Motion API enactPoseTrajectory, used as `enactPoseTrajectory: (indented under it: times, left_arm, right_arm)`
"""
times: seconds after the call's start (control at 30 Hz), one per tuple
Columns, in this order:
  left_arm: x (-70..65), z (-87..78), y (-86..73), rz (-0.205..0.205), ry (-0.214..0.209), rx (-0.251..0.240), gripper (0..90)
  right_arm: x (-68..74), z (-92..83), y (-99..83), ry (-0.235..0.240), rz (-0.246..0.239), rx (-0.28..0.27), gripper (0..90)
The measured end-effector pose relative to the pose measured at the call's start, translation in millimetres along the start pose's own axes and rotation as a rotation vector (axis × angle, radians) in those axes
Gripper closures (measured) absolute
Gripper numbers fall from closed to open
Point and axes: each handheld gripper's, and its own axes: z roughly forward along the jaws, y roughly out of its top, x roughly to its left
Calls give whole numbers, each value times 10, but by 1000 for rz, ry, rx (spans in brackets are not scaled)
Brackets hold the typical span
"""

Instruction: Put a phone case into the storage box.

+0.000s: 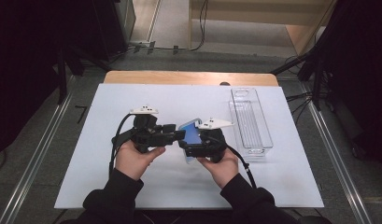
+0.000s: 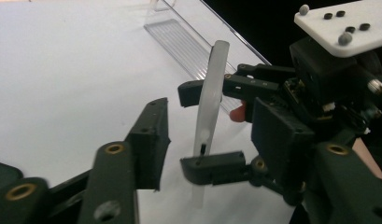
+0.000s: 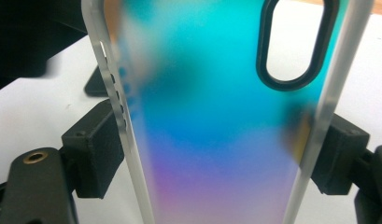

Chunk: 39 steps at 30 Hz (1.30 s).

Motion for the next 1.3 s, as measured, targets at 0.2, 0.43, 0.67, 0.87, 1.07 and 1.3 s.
enactPoseTrajectory:
  times: [0.2, 0.43, 0.67, 0.87, 1.07, 1.3]
  left_arm:
    - [44, -34, -9, 33, -15, -9, 367]
    - [86, 0, -52, 90, -12, 30, 304]
    - [141, 69, -156, 164, -24, 73, 301]
    - [203, 119, -256, 182, -31, 140, 301]
    - [294, 100, -364, 172, -82, 151, 302]
    - [352, 48, -489, 164, -88, 160, 302]
  right_arm:
    - [-115, -51, 28, -14, 19, -15, 160]
    - [-229, -137, 70, -26, 28, -26, 160]
    - [-315, -203, 102, -21, 36, -19, 160]
    - [-332, -231, 115, -15, 15, 5, 160]
    - [-307, -246, 124, 18, 9, 20, 160]
    - [-310, -301, 149, 43, -4, 11, 160]
